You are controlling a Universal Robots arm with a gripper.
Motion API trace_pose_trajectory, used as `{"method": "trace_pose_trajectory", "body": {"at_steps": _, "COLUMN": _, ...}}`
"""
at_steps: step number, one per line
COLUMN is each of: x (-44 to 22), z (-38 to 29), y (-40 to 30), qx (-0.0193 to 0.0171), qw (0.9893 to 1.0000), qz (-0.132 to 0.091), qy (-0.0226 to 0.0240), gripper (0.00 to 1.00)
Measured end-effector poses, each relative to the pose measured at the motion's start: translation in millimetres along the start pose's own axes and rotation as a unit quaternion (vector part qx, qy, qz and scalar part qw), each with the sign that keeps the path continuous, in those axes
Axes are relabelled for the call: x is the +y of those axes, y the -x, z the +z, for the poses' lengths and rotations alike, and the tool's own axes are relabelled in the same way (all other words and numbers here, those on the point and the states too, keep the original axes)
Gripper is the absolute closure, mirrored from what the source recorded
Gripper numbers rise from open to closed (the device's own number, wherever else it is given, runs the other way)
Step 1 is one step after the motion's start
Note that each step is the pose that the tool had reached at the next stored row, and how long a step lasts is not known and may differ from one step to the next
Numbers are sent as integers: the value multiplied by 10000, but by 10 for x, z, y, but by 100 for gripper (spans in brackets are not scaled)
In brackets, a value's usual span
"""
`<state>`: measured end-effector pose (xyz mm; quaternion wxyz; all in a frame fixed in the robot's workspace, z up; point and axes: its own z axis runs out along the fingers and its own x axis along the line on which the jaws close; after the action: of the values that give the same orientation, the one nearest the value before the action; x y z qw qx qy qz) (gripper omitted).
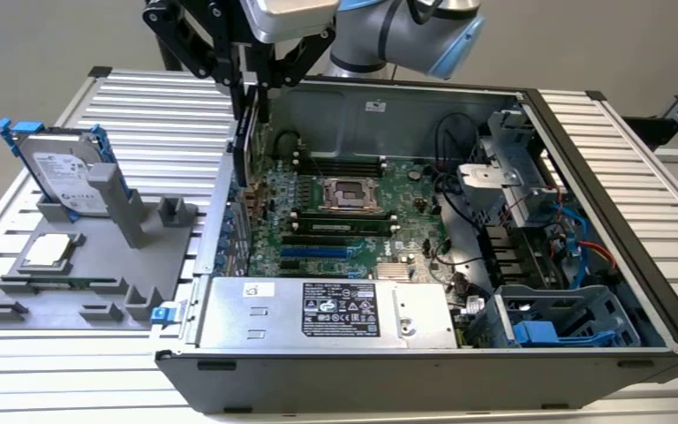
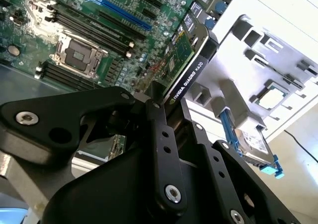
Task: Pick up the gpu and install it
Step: 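Pick up the gpu and move the gpu toward the slot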
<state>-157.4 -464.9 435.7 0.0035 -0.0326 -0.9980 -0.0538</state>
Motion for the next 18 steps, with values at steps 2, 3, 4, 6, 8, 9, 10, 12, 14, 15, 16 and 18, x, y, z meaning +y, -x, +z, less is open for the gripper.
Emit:
{"method": "trace_pose_trajectory", "body": {"at_steps": 2, "x": 0, "z": 0, "y": 2, "qx": 0, "qw": 10000, "qz": 0, "qy": 0, "gripper": 100}}
{"method": "trace_pose_trajectory", "body": {"at_steps": 3, "x": 0, "z": 0, "y": 4, "qx": 0, "qw": 10000, "qz": -1, "qy": 0, "gripper": 100}}
{"method": "trace_pose_trajectory", "body": {"at_steps": 4, "x": 0, "z": 0, "y": 7, "qx": 0, "qw": 10000, "qz": -1, "qy": -1, "gripper": 100}}
{"method": "trace_pose_trajectory", "body": {"at_steps": 6, "x": 1, "z": 0, "y": 12, "qx": 0, "qw": 10000, "qz": 0, "qy": 0, "gripper": 100}}
{"method": "trace_pose_trajectory", "body": {"at_steps": 8, "x": 1, "z": 0, "y": 18, "qx": 1, "qw": 10000, "qz": -1, "qy": 0, "gripper": 100}}
{"method": "trace_pose_trajectory", "body": {"at_steps": 9, "x": 1, "z": 0, "y": 20, "qx": 0, "qw": 10000, "qz": 0, "qy": 0, "gripper": 100}}
{"method": "trace_pose_trajectory", "body": {"at_steps": 10, "x": 1, "z": 0, "y": 22, "qx": 0, "qw": 10000, "qz": 0, "qy": 0, "gripper": 100}}
{"method": "trace_pose_trajectory", "body": {"at_steps": 12, "x": 2, "z": 0, "y": 31, "qx": 1, "qw": 10000, "qz": 0, "qy": 0, "gripper": 100}}
{"method": "trace_pose_trajectory", "body": {"at_steps": 14, "x": 2, "z": 0, "y": 35, "qx": 1, "qw": 10000, "qz": 0, "qy": 0, "gripper": 100}}
{"method": "trace_pose_trajectory", "body": {"at_steps": 15, "x": 2, "z": 0, "y": 37, "qx": 1, "qw": 10000, "qz": 0, "qy": 0, "gripper": 100}}
{"method": "trace_pose_trajectory", "body": {"at_steps": 16, "x": 2, "z": 0, "y": 38, "qx": 2, "qw": 10000, "qz": 0, "qy": 0, "gripper": 100}}
{"method": "trace_pose_trajectory", "body": {"at_steps": 18, "x": 3, "z": 0, "y": 43, "qx": 3, "qw": 10000, "qz": 0, "qy": -1, "gripper": 100}}
